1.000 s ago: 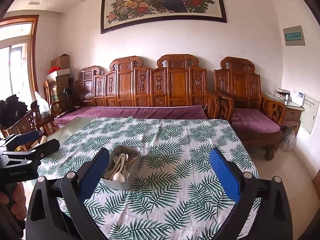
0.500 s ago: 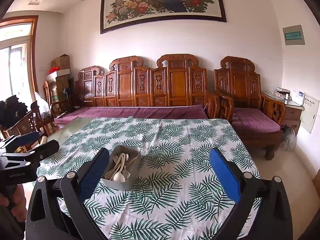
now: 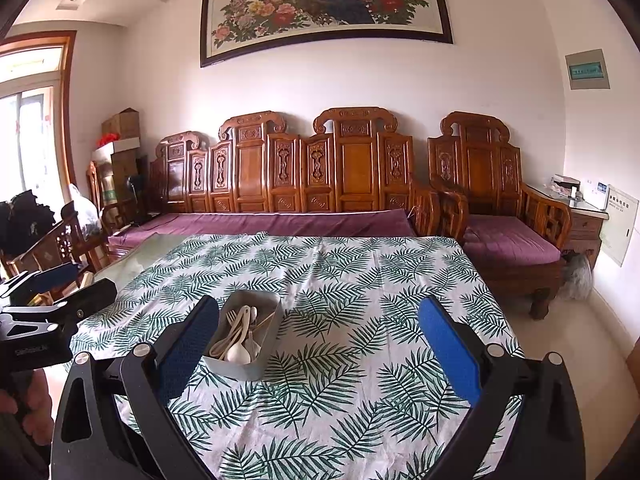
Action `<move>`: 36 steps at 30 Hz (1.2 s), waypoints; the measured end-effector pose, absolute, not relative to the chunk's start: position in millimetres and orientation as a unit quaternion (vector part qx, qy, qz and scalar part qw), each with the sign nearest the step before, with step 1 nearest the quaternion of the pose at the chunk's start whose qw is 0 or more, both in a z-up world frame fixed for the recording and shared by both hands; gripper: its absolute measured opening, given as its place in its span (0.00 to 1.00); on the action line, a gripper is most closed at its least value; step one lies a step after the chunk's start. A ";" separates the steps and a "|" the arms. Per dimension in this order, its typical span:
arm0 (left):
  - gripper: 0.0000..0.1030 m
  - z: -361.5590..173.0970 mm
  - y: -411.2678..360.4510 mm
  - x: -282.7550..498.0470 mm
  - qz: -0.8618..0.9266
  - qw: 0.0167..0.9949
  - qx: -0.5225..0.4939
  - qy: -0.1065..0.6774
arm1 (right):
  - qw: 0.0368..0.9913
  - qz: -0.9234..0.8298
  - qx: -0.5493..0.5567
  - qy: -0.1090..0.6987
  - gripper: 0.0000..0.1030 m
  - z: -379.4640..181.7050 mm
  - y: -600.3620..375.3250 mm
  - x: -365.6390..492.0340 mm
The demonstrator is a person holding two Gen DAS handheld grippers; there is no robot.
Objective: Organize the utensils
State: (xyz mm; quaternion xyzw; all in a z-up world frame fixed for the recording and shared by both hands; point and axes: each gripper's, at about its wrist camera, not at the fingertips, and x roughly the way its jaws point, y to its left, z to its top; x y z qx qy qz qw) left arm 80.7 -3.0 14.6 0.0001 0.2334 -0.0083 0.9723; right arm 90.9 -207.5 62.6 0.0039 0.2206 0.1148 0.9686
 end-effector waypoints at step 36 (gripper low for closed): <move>0.93 16.8 -2.9 78.5 -0.012 0.973 -0.005 0.230 | 0.970 0.112 0.005 0.218 0.98 59.7 -206.9 87.7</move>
